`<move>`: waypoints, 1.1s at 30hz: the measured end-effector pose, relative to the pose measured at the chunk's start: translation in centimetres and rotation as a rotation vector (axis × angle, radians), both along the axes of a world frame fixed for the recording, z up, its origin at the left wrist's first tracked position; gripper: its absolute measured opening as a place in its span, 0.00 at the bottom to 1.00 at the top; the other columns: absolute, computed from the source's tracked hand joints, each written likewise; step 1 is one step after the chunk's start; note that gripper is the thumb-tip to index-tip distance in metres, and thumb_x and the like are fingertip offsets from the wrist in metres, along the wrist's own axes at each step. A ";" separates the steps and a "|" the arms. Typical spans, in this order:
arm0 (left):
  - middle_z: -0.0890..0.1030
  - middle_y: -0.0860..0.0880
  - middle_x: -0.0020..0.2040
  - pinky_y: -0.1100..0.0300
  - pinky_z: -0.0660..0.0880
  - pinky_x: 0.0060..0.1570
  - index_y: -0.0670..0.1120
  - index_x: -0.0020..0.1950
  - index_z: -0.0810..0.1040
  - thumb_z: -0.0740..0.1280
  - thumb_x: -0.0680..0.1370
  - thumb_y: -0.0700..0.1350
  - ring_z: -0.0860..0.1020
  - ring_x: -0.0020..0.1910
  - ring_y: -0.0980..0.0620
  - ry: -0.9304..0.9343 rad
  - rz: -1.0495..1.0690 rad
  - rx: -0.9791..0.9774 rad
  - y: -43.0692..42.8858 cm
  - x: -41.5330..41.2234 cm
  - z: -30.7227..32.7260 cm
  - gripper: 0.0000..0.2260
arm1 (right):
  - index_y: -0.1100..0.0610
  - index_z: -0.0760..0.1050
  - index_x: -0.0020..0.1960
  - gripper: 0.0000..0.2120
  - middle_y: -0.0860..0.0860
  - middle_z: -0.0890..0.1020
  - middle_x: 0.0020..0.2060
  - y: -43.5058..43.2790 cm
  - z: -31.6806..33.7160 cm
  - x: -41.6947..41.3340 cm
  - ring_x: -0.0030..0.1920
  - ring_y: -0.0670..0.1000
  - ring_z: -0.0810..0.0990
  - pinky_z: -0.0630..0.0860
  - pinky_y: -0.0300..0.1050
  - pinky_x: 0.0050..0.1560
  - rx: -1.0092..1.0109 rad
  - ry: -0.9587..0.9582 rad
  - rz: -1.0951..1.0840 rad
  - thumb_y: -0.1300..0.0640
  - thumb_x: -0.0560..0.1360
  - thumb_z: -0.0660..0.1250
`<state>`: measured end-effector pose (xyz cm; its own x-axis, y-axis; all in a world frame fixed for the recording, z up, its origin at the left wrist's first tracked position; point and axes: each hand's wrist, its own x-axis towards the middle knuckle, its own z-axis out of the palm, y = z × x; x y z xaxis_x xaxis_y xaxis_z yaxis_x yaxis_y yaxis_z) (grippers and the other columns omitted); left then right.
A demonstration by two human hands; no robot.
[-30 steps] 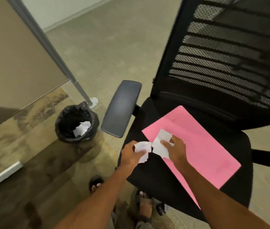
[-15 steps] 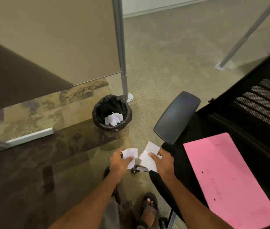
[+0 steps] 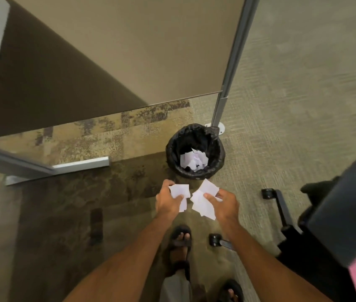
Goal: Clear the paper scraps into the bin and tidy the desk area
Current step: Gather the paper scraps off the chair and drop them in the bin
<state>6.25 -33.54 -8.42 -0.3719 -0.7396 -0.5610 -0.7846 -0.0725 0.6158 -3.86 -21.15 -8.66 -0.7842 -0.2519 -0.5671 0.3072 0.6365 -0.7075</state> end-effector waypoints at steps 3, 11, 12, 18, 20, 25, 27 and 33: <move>0.74 0.50 0.50 0.57 0.75 0.47 0.51 0.55 0.71 0.71 0.75 0.42 0.73 0.46 0.50 -0.015 -0.004 -0.003 -3.6 -2.5 -2.5 0.13 | 0.64 0.80 0.54 0.16 0.59 0.84 0.47 -3.4 -2.9 -2.6 0.46 0.59 0.83 0.81 0.55 0.48 0.007 -0.026 -0.059 0.59 0.70 0.75; 0.79 0.41 0.55 0.49 0.81 0.48 0.45 0.58 0.74 0.73 0.74 0.44 0.80 0.51 0.40 -0.114 -0.098 -0.005 -11.2 -10.5 -9.5 0.15 | 0.61 0.82 0.49 0.11 0.55 0.84 0.38 -10.8 -10.5 -9.4 0.41 0.59 0.84 0.82 0.57 0.46 0.069 -0.014 -0.114 0.60 0.67 0.77; 0.79 0.41 0.56 0.50 0.80 0.48 0.45 0.57 0.74 0.73 0.74 0.44 0.80 0.51 0.40 -0.128 -0.110 -0.004 -11.9 -11.3 -10.4 0.15 | 0.60 0.82 0.48 0.11 0.55 0.83 0.37 -11.7 -11.3 -10.1 0.41 0.59 0.84 0.82 0.56 0.46 0.087 -0.004 -0.107 0.59 0.67 0.77; 0.79 0.43 0.52 0.56 0.74 0.39 0.44 0.48 0.75 0.75 0.72 0.45 0.75 0.42 0.46 -0.123 -0.102 -0.059 -14.9 -15.5 -15.3 0.12 | 0.61 0.80 0.51 0.13 0.61 0.83 0.47 -16.0 -15.4 -13.7 0.47 0.61 0.82 0.80 0.55 0.51 0.199 0.054 -0.075 0.57 0.69 0.75; 0.79 0.43 0.51 0.57 0.71 0.38 0.44 0.47 0.73 0.75 0.72 0.47 0.75 0.42 0.46 -0.112 -0.118 -0.090 -15.6 -16.4 -16.7 0.13 | 0.60 0.79 0.51 0.13 0.61 0.82 0.49 -17.2 -16.2 -14.4 0.49 0.61 0.81 0.78 0.51 0.51 0.231 0.072 -0.057 0.55 0.70 0.74; 0.77 0.43 0.54 0.56 0.73 0.44 0.44 0.53 0.72 0.73 0.72 0.54 0.77 0.52 0.43 -0.096 -0.142 -0.063 -17.0 -18.0 -19.4 0.18 | 0.61 0.76 0.51 0.20 0.56 0.78 0.44 -19.4 -17.6 -15.5 0.44 0.56 0.77 0.73 0.45 0.43 0.241 0.065 -0.024 0.48 0.68 0.76; 0.77 0.44 0.50 0.56 0.72 0.43 0.43 0.52 0.72 0.69 0.75 0.54 0.78 0.51 0.43 -0.081 -0.186 -0.036 -17.0 -17.9 -20.0 0.16 | 0.61 0.75 0.54 0.23 0.52 0.73 0.43 -19.5 -17.7 -15.5 0.45 0.54 0.76 0.72 0.44 0.42 0.239 0.059 -0.026 0.48 0.69 0.76; 0.79 0.43 0.53 0.55 0.72 0.43 0.43 0.60 0.72 0.63 0.80 0.52 0.78 0.51 0.43 -0.066 -0.355 -0.075 -15.6 -15.1 -18.6 0.15 | 0.63 0.69 0.63 0.24 0.60 0.77 0.58 -18.2 -16.4 -13.9 0.58 0.59 0.76 0.72 0.49 0.53 0.256 0.191 0.243 0.46 0.77 0.65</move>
<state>-8.83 -49.15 -26.98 -0.5778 -0.6110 -0.5411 -0.7908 0.2550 0.5564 -17.71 -39.38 -25.02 -0.8162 -0.3127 -0.4857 0.0044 0.8374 -0.5466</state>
